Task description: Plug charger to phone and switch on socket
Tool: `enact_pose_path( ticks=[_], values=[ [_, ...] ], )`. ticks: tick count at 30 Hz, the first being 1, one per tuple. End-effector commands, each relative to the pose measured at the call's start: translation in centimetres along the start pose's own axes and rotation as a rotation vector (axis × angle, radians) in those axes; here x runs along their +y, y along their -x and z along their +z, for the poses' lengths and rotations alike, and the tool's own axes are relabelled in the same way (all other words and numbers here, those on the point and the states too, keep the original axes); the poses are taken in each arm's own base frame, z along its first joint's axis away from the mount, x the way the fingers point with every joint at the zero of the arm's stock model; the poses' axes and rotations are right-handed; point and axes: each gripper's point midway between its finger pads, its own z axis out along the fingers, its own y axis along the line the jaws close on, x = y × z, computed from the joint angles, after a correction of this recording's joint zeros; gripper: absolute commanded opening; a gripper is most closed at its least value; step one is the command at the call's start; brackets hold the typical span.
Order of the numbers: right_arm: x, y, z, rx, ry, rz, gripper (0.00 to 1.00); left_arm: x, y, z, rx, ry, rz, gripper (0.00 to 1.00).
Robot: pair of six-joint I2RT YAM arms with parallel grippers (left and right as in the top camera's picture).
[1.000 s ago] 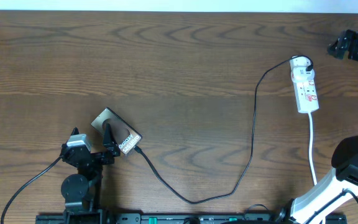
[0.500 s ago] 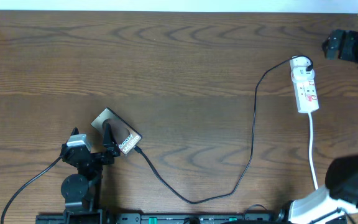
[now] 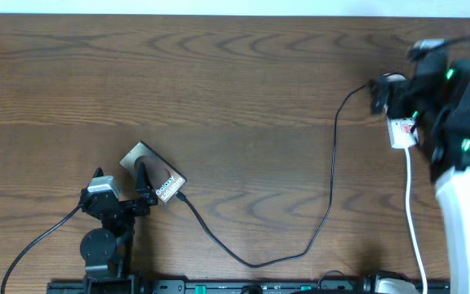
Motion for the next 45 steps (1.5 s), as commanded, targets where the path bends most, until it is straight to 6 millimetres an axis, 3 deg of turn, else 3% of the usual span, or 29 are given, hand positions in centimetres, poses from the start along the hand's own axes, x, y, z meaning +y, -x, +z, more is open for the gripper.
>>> enact_pose_path(
  ticks=[1, 8, 13, 22, 34, 41, 45],
  values=[
    [2.3, -1.2, -2.4, -0.061, 0.03, -0.039, 0.99, 0.3, -1.4, 0.0, 0.048, 0.011, 0.008, 0.89],
    [4.4, -5.1, -6.3, -0.132, 0.056, -0.067, 0.99, 0.3, -1.4, 0.0, 0.048, 0.011, 0.008, 0.89],
    [4.8, -5.9, -8.5, -0.269, 0.043, -0.092, 0.99, 0.3, -1.4, 0.0, 0.048, 0.011, 0.008, 0.9],
    [6.4, -7.3, -10.6, -0.514, 0.09, -0.155, 0.99, 0.3, -1.4, 0.0, 0.048, 0.011, 0.008, 0.9],
    [7.2, -11.6, -9.6, -0.716, 0.104, -0.213, 0.99, 0.3, -1.4, 0.0, 0.048, 0.011, 0.008, 0.9],
    [7.5, -13.1, -8.9, -0.663, 0.104, -0.265, 0.99, 0.3, -1.4, 0.0, 0.048, 0.011, 0.008, 0.9],
    [6.2, -15.3, -7.2, -0.542, 0.065, -0.151, 0.99, 0.3, -1.4, 0.0, 0.048, 0.011, 0.008, 0.9]
  ],
)
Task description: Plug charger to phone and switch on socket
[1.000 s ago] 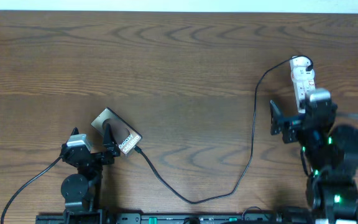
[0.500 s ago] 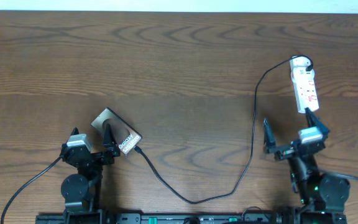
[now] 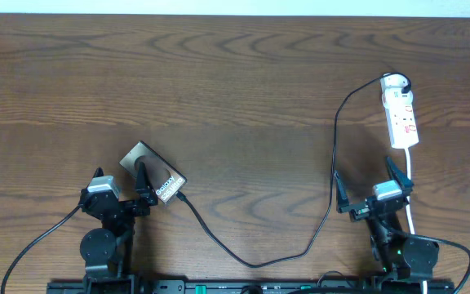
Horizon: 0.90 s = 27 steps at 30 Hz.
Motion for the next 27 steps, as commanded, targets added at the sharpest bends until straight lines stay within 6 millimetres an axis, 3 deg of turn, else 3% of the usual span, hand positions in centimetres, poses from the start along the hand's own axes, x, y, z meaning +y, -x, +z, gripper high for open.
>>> enact_pose_path(
  ticks=[1, 7, 27],
  values=[
    [-1.3, -1.7, -0.1, 0.068, -0.09, 0.113, 0.99, 0.3, -1.4, 0.0, 0.048, 0.011, 0.008, 0.9],
    [-4.3, -2.7, -0.8, 0.085, -0.282, 0.296, 0.99, 0.3, -1.4, 0.0, 0.048, 0.011, 0.008, 0.9],
    [-3.3, -2.6, -0.5, 0.093, -0.24, 0.239, 0.99, 0.3, -1.4, 0.0, 0.048, 0.011, 0.008, 0.89]
  ],
)
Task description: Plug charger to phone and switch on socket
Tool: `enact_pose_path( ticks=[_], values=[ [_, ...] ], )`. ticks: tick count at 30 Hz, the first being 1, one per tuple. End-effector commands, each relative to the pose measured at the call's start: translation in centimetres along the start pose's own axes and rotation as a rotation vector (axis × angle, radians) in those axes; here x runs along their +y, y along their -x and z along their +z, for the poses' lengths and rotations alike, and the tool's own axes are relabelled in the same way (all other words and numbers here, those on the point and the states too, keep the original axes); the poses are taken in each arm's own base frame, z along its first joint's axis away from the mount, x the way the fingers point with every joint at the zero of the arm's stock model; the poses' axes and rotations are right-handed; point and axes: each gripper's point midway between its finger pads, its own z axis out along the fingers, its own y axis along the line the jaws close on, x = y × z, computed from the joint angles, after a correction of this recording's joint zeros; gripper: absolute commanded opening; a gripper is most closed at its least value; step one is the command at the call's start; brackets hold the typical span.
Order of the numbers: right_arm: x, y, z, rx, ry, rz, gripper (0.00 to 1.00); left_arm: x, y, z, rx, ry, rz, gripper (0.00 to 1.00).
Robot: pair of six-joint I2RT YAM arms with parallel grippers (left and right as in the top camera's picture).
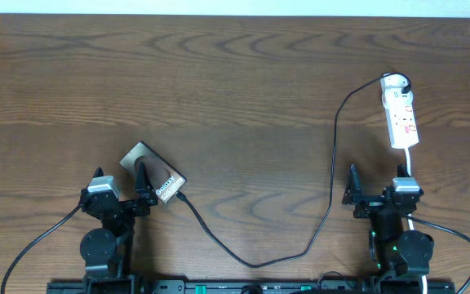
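The phone (pixel 153 174) lies face up at the front left, and the black charger cable (pixel 333 163) is plugged into its lower right end. That cable loops across the table to the plug (pixel 395 82) in the white power strip (pixel 401 121) at the back right. The strip's switch state is too small to tell. My left gripper (pixel 121 181) sits folded at the front edge and open, one finger overlapping the phone's near edge. Well short of the strip, my right gripper (pixel 375 186) is folded at the front right, open and holding nothing.
The strip's white lead (pixel 410 175) runs down past the right arm to the front edge. Both arm bases stand on the black rail (pixel 243 287) along the front.
The right arm, folded at the front edge then as now, has shifted a little to the right and turned squarer. Its fingers stay open. Phone, cable, strip and left arm are unchanged.
At first the right arm reached out over the power strip at the back right, its gripper at the strip's top end. It was then folded back at the front edge, leaving the strip uncovered. The left arm and the plugged-in phone stayed put throughout.
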Motion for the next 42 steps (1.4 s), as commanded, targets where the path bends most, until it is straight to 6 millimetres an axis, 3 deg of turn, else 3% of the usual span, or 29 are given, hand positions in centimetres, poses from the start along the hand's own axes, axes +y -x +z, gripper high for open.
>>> enact_pose_path(
  ticks=[1, 42],
  values=[
    [0.06, -0.08, -0.03, 0.001, -0.002, 0.009, 0.99, 0.34, -1.43, 0.03, 0.048, 0.011, 0.007, 0.89],
    [0.61, -0.04, -0.03, 0.0, 0.021, 0.007, 0.99, 0.34, -1.43, 0.03, 0.048, 0.011, 0.007, 0.89]
  ],
)
